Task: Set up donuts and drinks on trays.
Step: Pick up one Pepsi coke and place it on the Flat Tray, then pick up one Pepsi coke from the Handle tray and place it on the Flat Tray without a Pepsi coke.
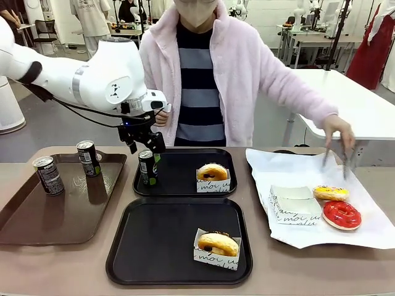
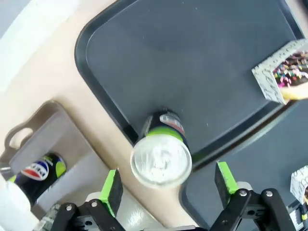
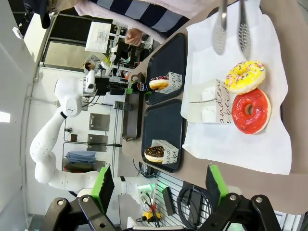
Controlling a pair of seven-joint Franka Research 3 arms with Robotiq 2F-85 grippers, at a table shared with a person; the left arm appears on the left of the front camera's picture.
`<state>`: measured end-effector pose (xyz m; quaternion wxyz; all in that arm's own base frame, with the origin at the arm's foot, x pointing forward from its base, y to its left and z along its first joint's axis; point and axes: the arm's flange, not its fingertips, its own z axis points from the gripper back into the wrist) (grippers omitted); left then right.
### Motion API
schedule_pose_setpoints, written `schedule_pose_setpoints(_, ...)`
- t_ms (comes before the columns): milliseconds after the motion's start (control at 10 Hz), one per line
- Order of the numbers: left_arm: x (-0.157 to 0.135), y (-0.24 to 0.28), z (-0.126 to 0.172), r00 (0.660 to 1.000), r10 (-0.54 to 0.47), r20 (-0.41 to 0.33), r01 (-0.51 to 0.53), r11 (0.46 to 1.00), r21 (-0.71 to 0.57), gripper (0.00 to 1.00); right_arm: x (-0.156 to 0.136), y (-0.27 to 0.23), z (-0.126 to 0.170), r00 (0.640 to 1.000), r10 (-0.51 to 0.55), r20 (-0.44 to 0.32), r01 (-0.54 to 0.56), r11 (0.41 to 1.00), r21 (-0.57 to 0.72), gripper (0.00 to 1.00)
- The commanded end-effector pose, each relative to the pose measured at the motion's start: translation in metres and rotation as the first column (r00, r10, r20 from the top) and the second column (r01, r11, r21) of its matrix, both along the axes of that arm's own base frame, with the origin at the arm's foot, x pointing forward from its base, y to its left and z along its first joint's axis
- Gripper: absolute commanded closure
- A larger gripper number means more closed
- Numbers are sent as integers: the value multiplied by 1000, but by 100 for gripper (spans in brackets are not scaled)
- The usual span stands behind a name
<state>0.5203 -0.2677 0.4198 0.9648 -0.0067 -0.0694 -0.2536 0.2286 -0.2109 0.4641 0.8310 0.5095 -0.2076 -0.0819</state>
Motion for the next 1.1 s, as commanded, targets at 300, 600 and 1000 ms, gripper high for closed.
schedule_pose_setpoints(300, -56, 2, 21, 1000, 26, 17, -28, 995, 94, 0, 2, 0, 0, 1000, 4, 15, -4, 1000, 15, 0)
schedule_pose_setpoints(600, -51, 4, 25, 1000, -14, 4, 13, 998, 59, 0, 2, 0, 0, 1000, 4, 15, -4, 1000, 15, 0)
schedule_pose_setpoints(1000, -30, 51, 44, 997, 68, -28, -67, 997, 44, 0, 2, 0, 0, 1000, 4, 15, -4, 1000, 15, 0)
